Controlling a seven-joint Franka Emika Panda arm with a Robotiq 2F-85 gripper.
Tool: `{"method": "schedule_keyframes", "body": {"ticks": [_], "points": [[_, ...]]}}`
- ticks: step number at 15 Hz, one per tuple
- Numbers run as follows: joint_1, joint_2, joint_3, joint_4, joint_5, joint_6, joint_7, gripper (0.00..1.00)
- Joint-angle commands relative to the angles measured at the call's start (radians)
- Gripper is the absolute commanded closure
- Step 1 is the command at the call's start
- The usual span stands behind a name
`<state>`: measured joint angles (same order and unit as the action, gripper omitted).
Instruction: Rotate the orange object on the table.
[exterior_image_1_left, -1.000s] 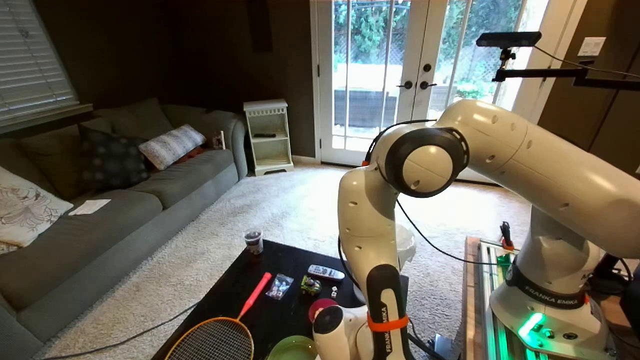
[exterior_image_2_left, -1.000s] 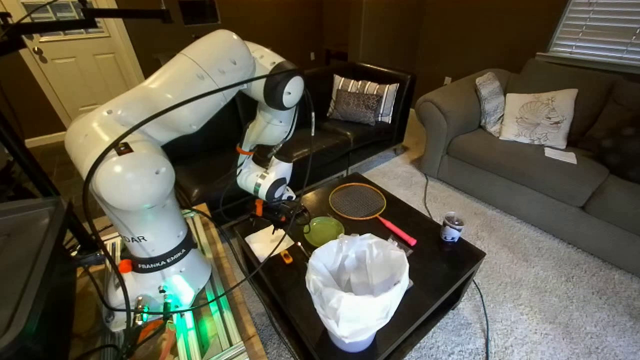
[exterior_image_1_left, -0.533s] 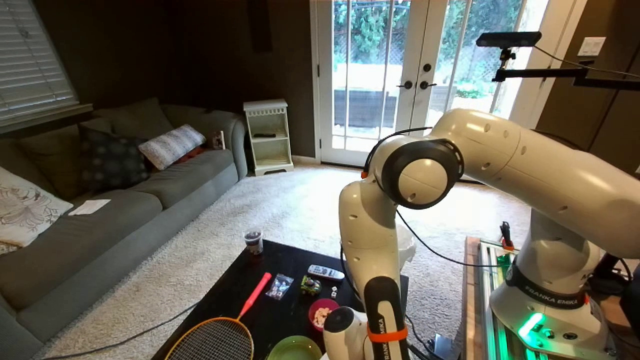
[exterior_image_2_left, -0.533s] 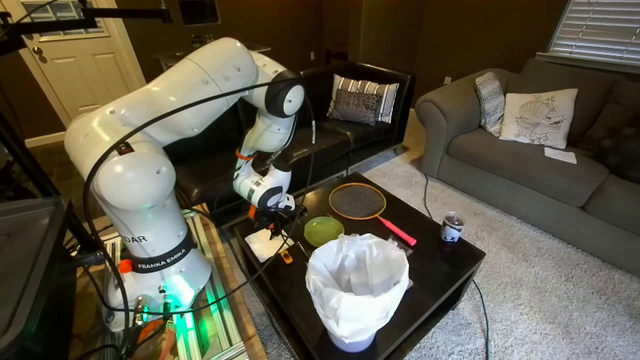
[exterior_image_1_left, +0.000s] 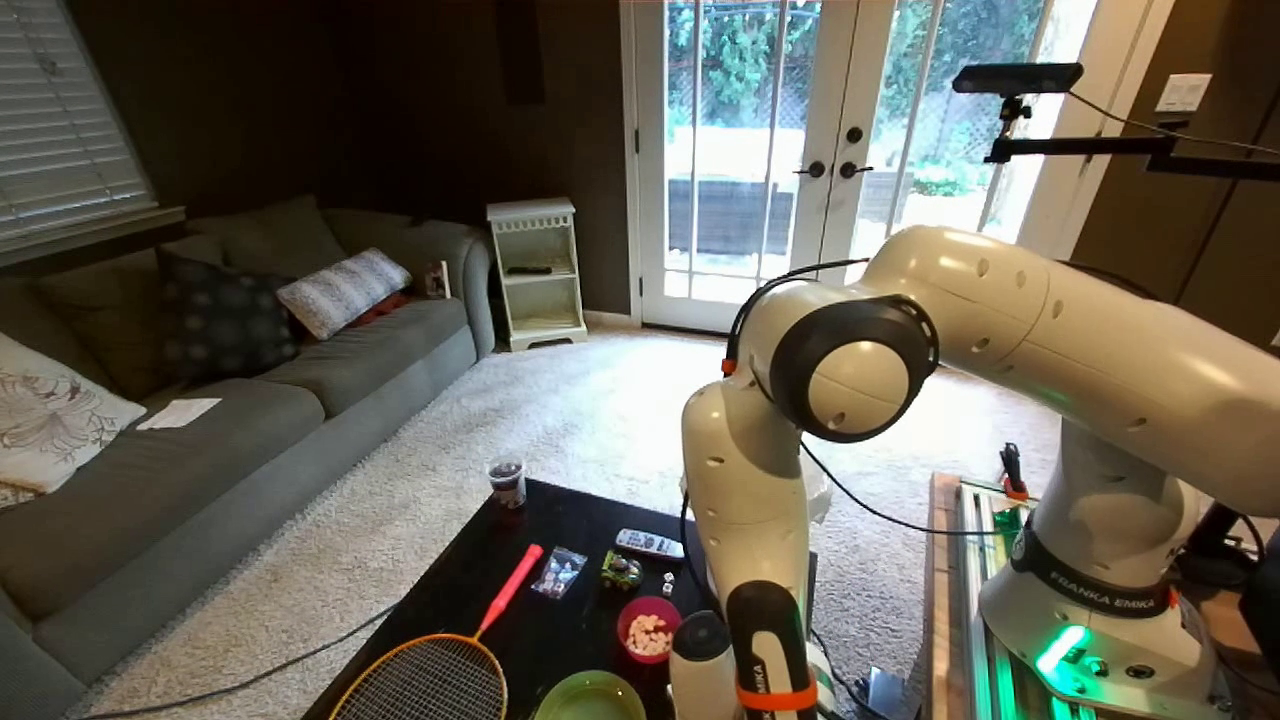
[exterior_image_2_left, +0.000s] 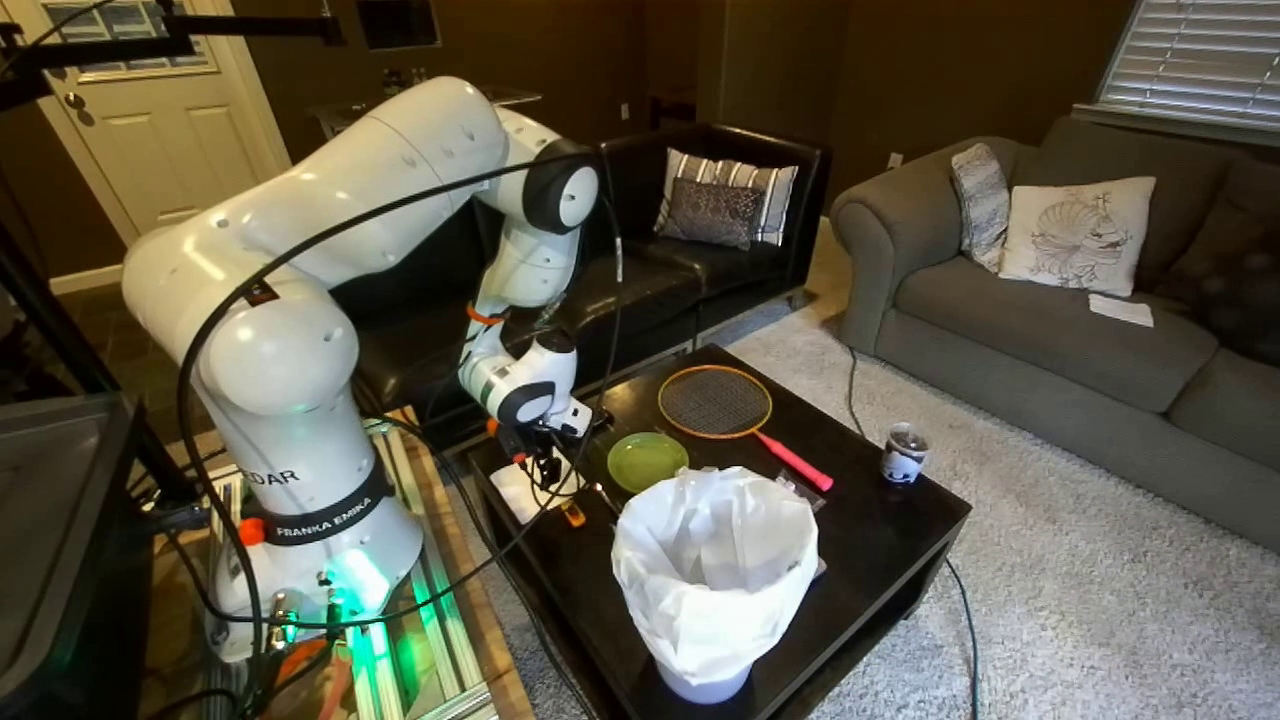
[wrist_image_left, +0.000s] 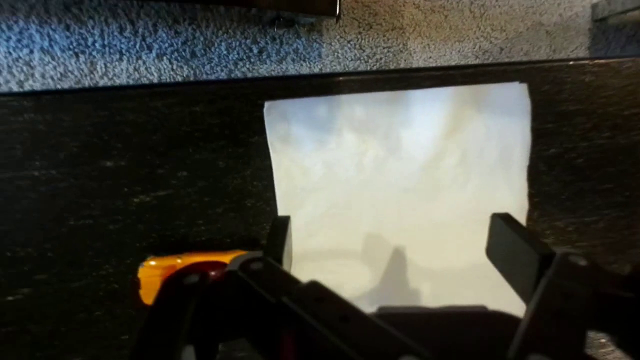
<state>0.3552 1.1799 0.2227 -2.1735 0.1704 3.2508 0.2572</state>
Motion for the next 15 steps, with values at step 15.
{"method": "schedule_keyframes", "body": {"ticks": [15], "points": [[0.027, 0.002, 0.019, -0.045, 0.259, 0.144, 0.215, 0.0]]}}
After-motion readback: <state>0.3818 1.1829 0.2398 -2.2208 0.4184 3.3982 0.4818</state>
